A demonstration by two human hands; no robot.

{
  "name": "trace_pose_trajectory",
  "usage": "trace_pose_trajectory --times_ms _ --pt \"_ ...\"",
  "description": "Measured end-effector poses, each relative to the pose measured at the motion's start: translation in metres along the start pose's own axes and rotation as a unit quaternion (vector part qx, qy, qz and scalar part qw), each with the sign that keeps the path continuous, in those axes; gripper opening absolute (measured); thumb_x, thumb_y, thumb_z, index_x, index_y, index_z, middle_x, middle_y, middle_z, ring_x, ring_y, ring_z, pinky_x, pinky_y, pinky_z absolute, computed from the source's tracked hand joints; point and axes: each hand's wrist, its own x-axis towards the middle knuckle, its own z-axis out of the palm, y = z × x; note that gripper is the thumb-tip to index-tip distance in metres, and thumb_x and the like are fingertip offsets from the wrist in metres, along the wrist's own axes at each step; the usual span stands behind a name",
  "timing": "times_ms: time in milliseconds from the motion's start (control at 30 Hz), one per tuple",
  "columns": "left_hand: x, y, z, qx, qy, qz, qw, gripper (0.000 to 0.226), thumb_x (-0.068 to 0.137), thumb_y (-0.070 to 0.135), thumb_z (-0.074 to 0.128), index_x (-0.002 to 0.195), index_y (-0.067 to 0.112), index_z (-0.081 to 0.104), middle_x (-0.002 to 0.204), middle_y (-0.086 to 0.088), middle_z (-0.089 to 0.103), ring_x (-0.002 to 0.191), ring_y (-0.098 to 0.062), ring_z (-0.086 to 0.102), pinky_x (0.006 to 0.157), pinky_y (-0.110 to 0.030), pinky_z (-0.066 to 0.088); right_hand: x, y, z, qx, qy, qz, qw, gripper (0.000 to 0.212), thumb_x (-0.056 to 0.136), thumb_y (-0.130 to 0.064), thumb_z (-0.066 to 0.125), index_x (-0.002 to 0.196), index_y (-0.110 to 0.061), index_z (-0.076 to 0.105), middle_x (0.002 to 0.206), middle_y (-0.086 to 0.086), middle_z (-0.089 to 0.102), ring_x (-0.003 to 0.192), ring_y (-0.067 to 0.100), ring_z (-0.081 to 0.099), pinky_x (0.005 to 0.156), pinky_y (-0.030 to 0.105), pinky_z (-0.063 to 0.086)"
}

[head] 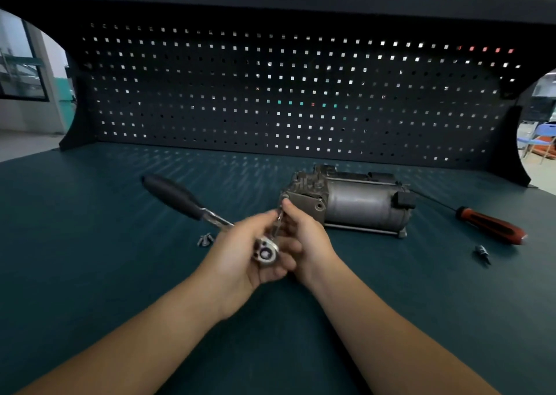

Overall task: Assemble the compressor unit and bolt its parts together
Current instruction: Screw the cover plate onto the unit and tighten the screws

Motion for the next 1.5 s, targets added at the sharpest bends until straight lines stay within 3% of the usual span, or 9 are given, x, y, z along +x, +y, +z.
trace_pose_trajectory --times_ms 133,233,400,467,767,900,1033,1300,1500 --pt "-0.002 0.013 -0.005 -0.125 0.017 -0.033 0.991 0.027 0.091 0.018 0.046 0.075 0.002 0.059 0.046 -0.004 0.052 0.028 -0.007 0.043 0.029 -0.013 0.035 0.004 0.004 0.002 -0.034 -0.016 -0.038 0.999 0.028 0.092 -0.032 0.053 0.075 -0.01 0.059 0.05 -0.002 0.06 0.052 0.012 0.054 0.066 0.027 0.039" --pt "0.004 0.014 -0.007 0.187 0.043 0.055 0.98 0.012 0.089 0.012 0.05 0.083 0.012 0.06 0.044 -0.002 0.05 0.03 -0.011 0.041 0.036 -0.016 0.033 0.005 0.006 0.002 -0.043 -0.001 -0.057 0.997 0.031 0.093 -0.03 0.053 0.069 -0.01 0.06 0.052 -0.001 0.06 0.052 0.013 0.053 0.058 0.025 0.04" --pt "0.008 0.005 0.003 0.767 0.104 0.266 0.575 0.029 0.083 0.024 0.045 0.111 0.02 0.052 0.097 -0.004 0.064 0.091 -0.026 0.061 0.062 -0.028 0.037 0.005 0.006 0.003 0.025 0.021 -0.062 0.998 0.025 0.092 -0.018 0.055 0.07 -0.006 0.058 0.054 0.002 0.058 0.047 0.011 0.053 0.046 0.017 0.042" --pt "0.01 -0.001 0.008 0.794 0.101 0.291 0.524 0.036 0.083 0.024 0.044 0.118 0.018 0.05 0.1 -0.004 0.063 0.092 -0.026 0.06 0.062 -0.029 0.033 0.003 0.007 0.001 0.011 0.009 -0.064 0.998 0.022 0.09 -0.022 0.058 0.078 -0.004 0.059 0.068 0.007 0.058 0.058 0.014 0.055 0.053 0.021 0.045" --pt "0.005 0.006 0.006 0.072 0.025 0.051 0.996 0.023 0.093 0.02 0.046 0.099 0.013 0.067 0.046 -0.004 0.052 0.033 -0.01 0.044 0.035 -0.016 0.037 0.005 0.001 0.0 0.003 0.008 -0.037 0.999 0.021 0.089 -0.025 0.059 0.086 -0.004 0.063 0.068 0.008 0.061 0.066 0.02 0.057 0.065 0.03 0.046" --pt "0.002 0.01 0.005 -0.15 -0.001 -0.025 0.988 0.024 0.093 0.021 0.046 0.099 0.007 0.064 0.051 -0.004 0.05 0.033 -0.008 0.045 0.033 -0.014 0.038 0.008 0.001 0.0 -0.008 -0.021 -0.03 0.999 0.025 0.09 -0.027 0.057 0.073 -0.009 0.06 0.044 -0.004 0.053 0.045 0.009 0.054 0.055 0.023 0.046" --pt "0.008 0.006 -0.006 0.106 0.033 0.026 0.993 0.035 0.088 0.003 0.047 0.116 0.023 0.05 0.046 -0.001 0.047 0.031 -0.01 0.037 0.034 -0.016 0.031 0.014 0.003 0.003 -0.035 0.011 -0.041 0.998 0.031 0.092 -0.021 0.051 0.063 -0.009 0.054 0.044 -0.002 0.054 0.04 0.01 0.053 0.045 0.018 0.043" --pt "0.015 -0.012 -0.016 0.691 0.1 0.265 0.665 0.045 0.083 0.025 0.046 0.126 0.025 0.033 0.081 0.006 0.054 0.083 -0.021 0.061 0.064 -0.029 0.045 0.018 0.005 0.005 -0.024 0.042 -0.057 0.997 0.028 0.085 -0.022 0.065 0.063 -0.008 0.057 0.053 0.004 0.055 0.048 0.012 0.053 0.047 0.019 0.046" --pt "0.01 -0.006 -0.007 0.326 0.014 0.105 0.939 0.016 0.09 0.015 0.051 0.103 0.024 0.05 0.056 0.003 0.061 0.046 -0.015 0.06 0.044 -0.022 0.044 0.015 0.001 0.003 -0.022 0.037 -0.056 0.997 0.025 0.085 -0.021 0.064 0.067 -0.004 0.063 0.063 0.008 0.06 0.061 0.021 0.056 0.064 0.03 0.047"
